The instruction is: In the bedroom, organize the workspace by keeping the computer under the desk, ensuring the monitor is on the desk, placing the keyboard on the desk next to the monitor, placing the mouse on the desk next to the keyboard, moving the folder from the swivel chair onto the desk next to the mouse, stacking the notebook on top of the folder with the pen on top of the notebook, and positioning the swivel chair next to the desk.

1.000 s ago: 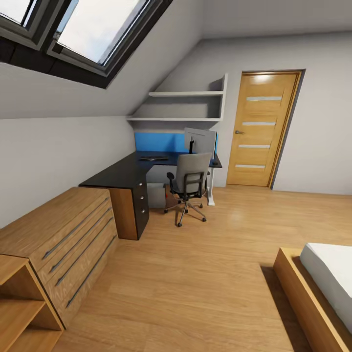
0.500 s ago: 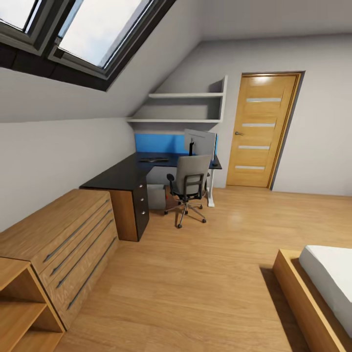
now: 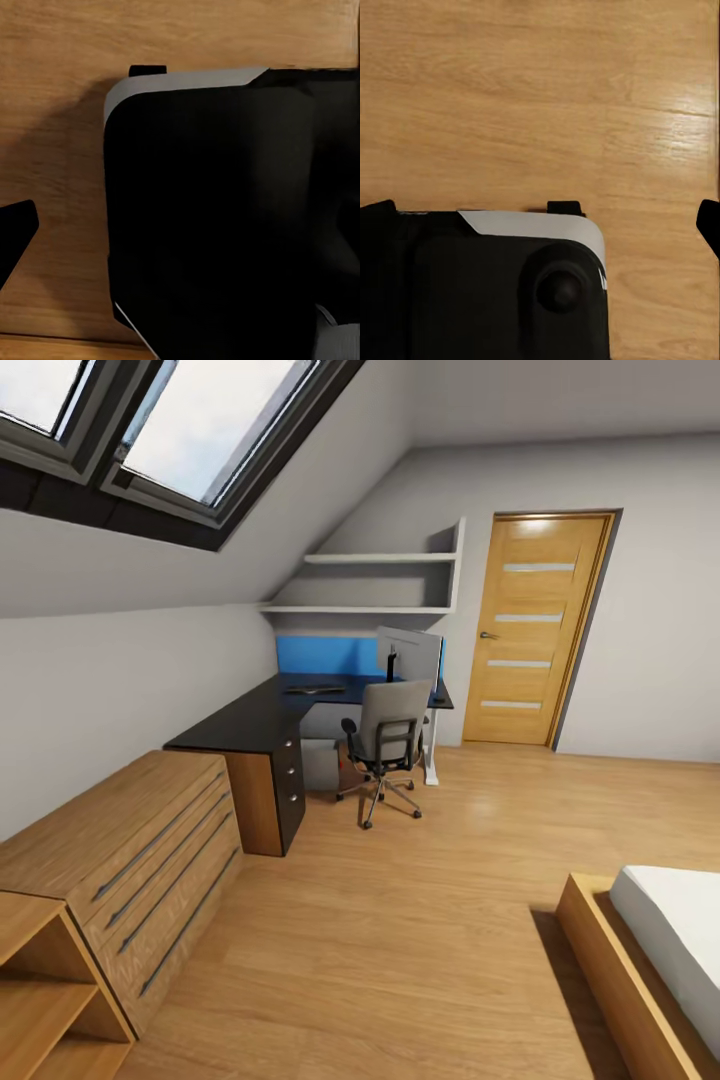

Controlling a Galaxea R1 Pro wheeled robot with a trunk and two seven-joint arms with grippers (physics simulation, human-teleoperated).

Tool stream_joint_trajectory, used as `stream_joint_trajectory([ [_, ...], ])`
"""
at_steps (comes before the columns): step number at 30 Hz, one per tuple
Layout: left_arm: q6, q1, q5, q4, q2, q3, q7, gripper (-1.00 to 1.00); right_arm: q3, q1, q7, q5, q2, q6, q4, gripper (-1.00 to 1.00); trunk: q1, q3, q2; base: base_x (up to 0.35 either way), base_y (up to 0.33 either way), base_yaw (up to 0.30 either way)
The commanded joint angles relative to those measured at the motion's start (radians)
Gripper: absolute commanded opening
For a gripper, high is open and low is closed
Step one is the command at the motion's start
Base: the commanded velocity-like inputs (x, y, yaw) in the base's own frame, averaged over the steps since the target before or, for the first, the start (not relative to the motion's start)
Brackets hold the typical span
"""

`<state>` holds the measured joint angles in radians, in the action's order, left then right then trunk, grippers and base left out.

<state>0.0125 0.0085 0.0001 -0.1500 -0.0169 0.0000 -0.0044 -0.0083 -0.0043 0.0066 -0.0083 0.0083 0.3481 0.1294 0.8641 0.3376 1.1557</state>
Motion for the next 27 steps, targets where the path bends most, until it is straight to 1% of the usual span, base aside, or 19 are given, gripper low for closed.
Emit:
stream_joint_trajectory([
  [1, 0.001, 0.001, 0.000, -0.010, 0.002, 0.000, 0.000, 1.00, -0.001, 0.000, 0.000, -0.001, 0.000, 0.008, 0.006, 1.00, -0.004, -0.002, -0.007, 0.000, 0.000, 0.000],
  [4, 0.001, 0.001, 0.000, -0.040, 0.005, 0.000, 0.000, 1.00, -0.001, 0.000, 0.000, -0.002, -0.001, 0.019, 0.033, 1.00, -0.015, -0.012, -0.028, 0.000, 0.000, 0.000],
  [5, 0.001, 0.001, 0.000, -0.062, 0.007, 0.000, 0.000, 1.00, -0.002, 0.000, 0.000, -0.003, -0.004, 0.022, 0.057, 1.00, -0.019, -0.015, -0.035, 0.000, 0.000, 0.000],
  [8, 0.001, -0.001, 0.000, -0.091, 0.011, 0.000, 0.000, 1.00, -0.002, 0.000, 0.000, -0.004, -0.009, 0.025, 0.097, 1.00, -0.031, -0.024, -0.056, 0.000, 0.000, 0.000],
  [10, 0.001, -0.014, 0.000, -0.125, 0.014, 0.000, 0.002, 1.00, -0.003, -0.001, 0.000, -0.005, -0.012, 0.026, 0.143, 1.00, -0.038, -0.031, -0.070, 0.000, 0.000, 0.000],
  [12, 0.001, -0.031, 0.000, -0.145, 0.014, 0.000, 0.004, 1.00, -0.003, -0.003, 0.000, -0.005, -0.013, 0.026, 0.169, 1.00, -0.046, -0.037, -0.084, 0.000, 0.000, 0.000],
  [13, 0.001, -0.052, 0.000, -0.162, 0.015, 0.000, 0.006, 1.00, -0.004, -0.008, 0.000, -0.005, -0.013, 0.026, 0.194, 1.00, -0.050, -0.040, -0.091, 0.000, 0.000, 0.000],
  [15, 0.001, -0.075, 0.000, -0.175, 0.016, 0.000, 0.007, 1.00, -0.004, -0.015, 0.000, -0.005, -0.014, 0.026, 0.216, 1.00, -0.058, -0.046, -0.105, 0.000, 0.000, 0.000],
  [16, 0.001, -0.102, 0.000, -0.183, 0.019, 0.000, 0.008, 1.00, -0.004, -0.025, -0.001, -0.005, -0.014, 0.026, 0.233, 1.00, -0.061, -0.049, -0.112, 0.000, 0.000, 0.000],
  [17, 0.000, -0.118, 0.000, -0.186, 0.021, 0.000, 0.008, 1.00, -0.004, -0.031, -0.001, -0.005, -0.014, 0.025, 0.239, 1.00, -0.065, -0.052, -0.119, 0.000, 0.000, 0.000],
  [18, 0.000, -0.152, 0.000, -0.190, 0.030, 0.000, 0.009, 1.00, -0.005, -0.047, -0.002, -0.006, -0.015, 0.025, 0.248, 1.00, -0.069, -0.056, -0.126, 0.000, 0.000, 0.000],
  [20, -0.001, -0.188, 0.002, -0.193, 0.042, 0.001, 0.009, 1.00, -0.005, -0.070, -0.005, -0.006, -0.016, 0.025, 0.253, 1.00, -0.077, -0.062, -0.140, 0.000, 0.000, 0.000],
  [21, -0.001, -0.219, 0.008, -0.195, 0.055, 0.001, 0.010, 1.00, -0.006, -0.097, -0.012, -0.006, -0.021, 0.025, 0.255, 1.00, -0.081, -0.065, -0.147, 0.000, 0.000, 0.000],
  [22, -0.002, -0.256, 0.059, -0.197, 0.069, 0.009, 0.010, 1.00, -0.007, -0.146, -0.049, -0.007, -0.034, 0.025, 0.256, 1.00, -0.084, -0.068, -0.154, 0.000, 0.000, 0.000],
  [23, -0.003, -0.261, 0.081, -0.197, 0.071, 0.014, 0.010, 1.00, -0.007, -0.155, -0.061, -0.007, -0.038, 0.024, 0.256, 1.00, -0.088, -0.071, -0.161, 0.000, 0.000, 0.000],
  [24, -0.004, -0.268, 0.133, -0.195, 0.074, 0.027, 0.010, 1.00, -0.007, -0.171, -0.089, -0.007, -0.044, 0.024, 0.256, 1.00, -0.092, -0.074, -0.168, 0.000, 0.000, 0.000],
  [26, -0.005, -0.273, 0.191, -0.192, 0.075, 0.040, 0.007, 1.00, -0.007, -0.186, -0.116, -0.008, -0.048, 0.022, 0.256, 1.00, -0.100, -0.081, -0.182, 0.000, 0.000, 0.000],
  [27, -0.005, -0.276, 0.242, -0.190, 0.077, 0.048, 0.004, 1.00, -0.007, -0.204, -0.134, -0.008, -0.051, 0.020, 0.254, 1.00, -0.104, -0.084, -0.189, 0.000, 0.000, 0.000],
])
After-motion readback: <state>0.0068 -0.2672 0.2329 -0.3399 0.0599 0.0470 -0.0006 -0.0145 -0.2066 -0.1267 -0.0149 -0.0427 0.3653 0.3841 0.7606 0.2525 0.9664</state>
